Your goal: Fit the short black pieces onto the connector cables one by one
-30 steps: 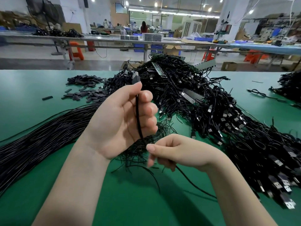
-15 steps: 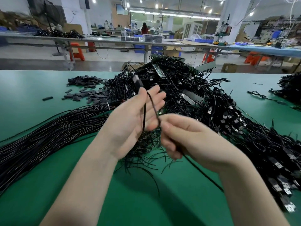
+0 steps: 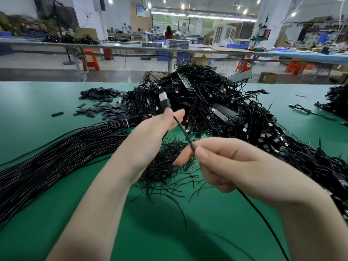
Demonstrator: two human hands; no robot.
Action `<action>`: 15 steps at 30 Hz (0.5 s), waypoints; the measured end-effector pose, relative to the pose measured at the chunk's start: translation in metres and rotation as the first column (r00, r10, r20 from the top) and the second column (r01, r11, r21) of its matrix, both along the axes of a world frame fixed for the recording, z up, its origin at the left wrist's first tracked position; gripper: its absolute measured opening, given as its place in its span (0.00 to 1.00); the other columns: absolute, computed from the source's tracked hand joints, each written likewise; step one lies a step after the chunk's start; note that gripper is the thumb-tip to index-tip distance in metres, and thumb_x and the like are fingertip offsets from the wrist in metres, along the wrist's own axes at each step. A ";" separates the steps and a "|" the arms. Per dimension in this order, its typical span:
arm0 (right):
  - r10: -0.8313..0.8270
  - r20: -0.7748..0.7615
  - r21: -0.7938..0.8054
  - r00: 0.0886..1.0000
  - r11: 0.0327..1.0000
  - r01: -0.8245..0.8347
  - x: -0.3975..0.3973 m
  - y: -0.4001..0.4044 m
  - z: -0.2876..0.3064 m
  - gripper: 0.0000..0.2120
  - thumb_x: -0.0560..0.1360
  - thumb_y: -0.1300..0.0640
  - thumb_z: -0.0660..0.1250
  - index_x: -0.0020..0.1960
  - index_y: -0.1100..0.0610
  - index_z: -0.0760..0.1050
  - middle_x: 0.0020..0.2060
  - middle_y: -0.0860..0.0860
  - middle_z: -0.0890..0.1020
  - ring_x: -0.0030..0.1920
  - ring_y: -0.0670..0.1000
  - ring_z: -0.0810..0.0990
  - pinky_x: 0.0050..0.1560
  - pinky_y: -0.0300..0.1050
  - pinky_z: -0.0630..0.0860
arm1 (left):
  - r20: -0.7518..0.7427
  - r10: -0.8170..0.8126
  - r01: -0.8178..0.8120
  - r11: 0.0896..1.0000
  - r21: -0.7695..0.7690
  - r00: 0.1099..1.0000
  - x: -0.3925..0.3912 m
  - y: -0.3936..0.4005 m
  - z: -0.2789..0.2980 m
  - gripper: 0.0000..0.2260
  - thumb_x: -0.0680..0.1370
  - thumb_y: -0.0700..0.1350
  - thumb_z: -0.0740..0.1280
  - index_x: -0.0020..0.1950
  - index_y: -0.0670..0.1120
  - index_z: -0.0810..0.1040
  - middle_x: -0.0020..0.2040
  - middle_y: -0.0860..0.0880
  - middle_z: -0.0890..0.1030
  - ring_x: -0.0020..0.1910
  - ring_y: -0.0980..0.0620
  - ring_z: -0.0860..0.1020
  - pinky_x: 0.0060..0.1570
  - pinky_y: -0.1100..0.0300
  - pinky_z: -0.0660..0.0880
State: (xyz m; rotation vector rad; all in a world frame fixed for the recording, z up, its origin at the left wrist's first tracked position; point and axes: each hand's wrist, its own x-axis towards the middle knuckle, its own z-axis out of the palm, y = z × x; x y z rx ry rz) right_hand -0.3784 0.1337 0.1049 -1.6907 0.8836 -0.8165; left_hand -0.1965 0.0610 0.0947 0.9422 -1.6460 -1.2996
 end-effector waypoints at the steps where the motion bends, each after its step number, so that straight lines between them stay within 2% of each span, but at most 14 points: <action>1: 0.005 -0.033 -0.004 0.999 1.000 -0.005 0.003 -0.003 -0.004 0.13 0.79 0.48 0.58 0.53 0.47 0.81 0.27 0.43 0.66 0.28 0.44 0.61 0.28 0.34 0.61 | -0.151 -0.061 0.067 0.997 0.036 0.987 -0.001 0.001 0.000 0.18 0.78 0.63 0.55 0.59 0.60 0.79 0.64 0.59 0.79 0.69 0.64 0.70 0.75 0.50 0.56; 3: -0.004 -0.084 0.048 0.996 0.999 0.008 0.008 -0.014 -0.017 0.14 0.80 0.47 0.58 0.53 0.48 0.81 0.27 0.43 0.65 0.29 0.46 0.61 0.28 0.34 0.61 | -0.414 -0.210 0.273 0.957 0.098 0.886 -0.001 0.003 0.005 0.21 0.80 0.58 0.53 0.63 0.52 0.79 0.62 0.53 0.81 0.66 0.58 0.75 0.71 0.55 0.67; 4: 0.009 -0.095 0.106 0.995 0.994 0.001 0.009 -0.019 -0.024 0.15 0.80 0.45 0.59 0.52 0.49 0.82 0.27 0.45 0.63 0.29 0.47 0.59 0.28 0.34 0.59 | -0.477 -0.280 0.369 0.923 0.104 0.833 0.000 0.005 0.007 0.22 0.80 0.57 0.53 0.62 0.48 0.81 0.61 0.50 0.82 0.63 0.54 0.78 0.65 0.57 0.73; 6: 0.058 -0.132 0.215 0.990 0.976 -0.028 0.004 -0.027 -0.035 0.17 0.78 0.41 0.60 0.47 0.51 0.83 0.28 0.48 0.60 0.29 0.48 0.56 0.28 0.36 0.56 | -0.490 -0.397 0.500 0.861 0.094 0.776 0.006 0.009 0.011 0.23 0.79 0.56 0.54 0.54 0.47 0.85 0.53 0.46 0.85 0.55 0.50 0.83 0.53 0.58 0.80; 8: 0.014 -0.238 0.224 0.971 0.974 0.041 -0.004 -0.033 -0.043 0.19 0.73 0.37 0.65 0.37 0.52 0.79 0.27 0.50 0.61 0.27 0.47 0.57 0.27 0.37 0.56 | -0.374 -0.518 0.592 0.798 0.111 0.769 0.015 0.013 0.016 0.22 0.78 0.56 0.55 0.44 0.48 0.86 0.41 0.46 0.86 0.43 0.48 0.84 0.43 0.58 0.80; 9: -0.072 -0.295 0.185 0.953 0.974 0.130 -0.008 -0.035 -0.044 0.21 0.69 0.35 0.67 0.33 0.53 0.75 0.27 0.50 0.63 0.26 0.46 0.58 0.27 0.37 0.57 | -0.247 -0.606 0.647 0.749 0.145 0.757 0.018 0.014 0.018 0.22 0.79 0.56 0.55 0.42 0.48 0.85 0.37 0.46 0.85 0.38 0.48 0.83 0.39 0.58 0.78; 11: -0.283 -0.320 0.089 0.904 0.941 0.326 -0.017 -0.036 -0.042 0.24 0.64 0.33 0.69 0.31 0.53 0.69 0.25 0.47 0.64 0.25 0.46 0.58 0.26 0.38 0.56 | 0.130 -0.716 0.675 0.692 0.256 0.685 0.018 0.014 0.014 0.23 0.81 0.56 0.52 0.43 0.49 0.83 0.35 0.47 0.85 0.34 0.50 0.82 0.36 0.63 0.75; 12: -0.353 -0.274 0.067 0.895 0.921 0.383 -0.020 -0.037 -0.040 0.22 0.66 0.34 0.68 0.31 0.52 0.70 0.24 0.45 0.65 0.25 0.46 0.58 0.25 0.38 0.56 | 0.310 -0.692 0.624 0.722 0.300 0.652 0.013 0.011 0.010 0.23 0.82 0.58 0.51 0.47 0.50 0.83 0.37 0.48 0.85 0.36 0.51 0.83 0.35 0.65 0.75; 13: -0.380 -0.203 0.069 0.903 0.914 0.400 -0.022 -0.036 -0.036 0.20 0.70 0.36 0.66 0.32 0.53 0.73 0.24 0.44 0.65 0.25 0.46 0.58 0.25 0.38 0.55 | 0.420 -0.626 0.541 0.780 0.314 0.658 0.008 0.008 0.003 0.22 0.83 0.59 0.50 0.53 0.51 0.82 0.38 0.50 0.86 0.38 0.53 0.84 0.36 0.66 0.75; 14: -0.375 -0.123 0.076 0.919 0.920 0.385 -0.021 -0.034 -0.031 0.18 0.76 0.41 0.64 0.35 0.53 0.76 0.24 0.43 0.65 0.25 0.46 0.58 0.25 0.38 0.55 | 0.444 -0.540 0.448 0.841 0.303 0.715 0.001 0.004 -0.004 0.22 0.84 0.58 0.50 0.59 0.50 0.80 0.40 0.53 0.86 0.40 0.54 0.83 0.39 0.65 0.76; 15: -0.344 -0.049 0.071 0.938 0.935 0.347 -0.019 -0.031 -0.026 0.17 0.80 0.45 0.61 0.40 0.54 0.79 0.25 0.43 0.65 0.26 0.46 0.58 0.26 0.37 0.55 | 0.381 -0.442 0.359 0.893 0.271 0.812 -0.006 0.000 -0.010 0.21 0.84 0.57 0.51 0.64 0.48 0.77 0.41 0.55 0.85 0.41 0.55 0.83 0.42 0.63 0.76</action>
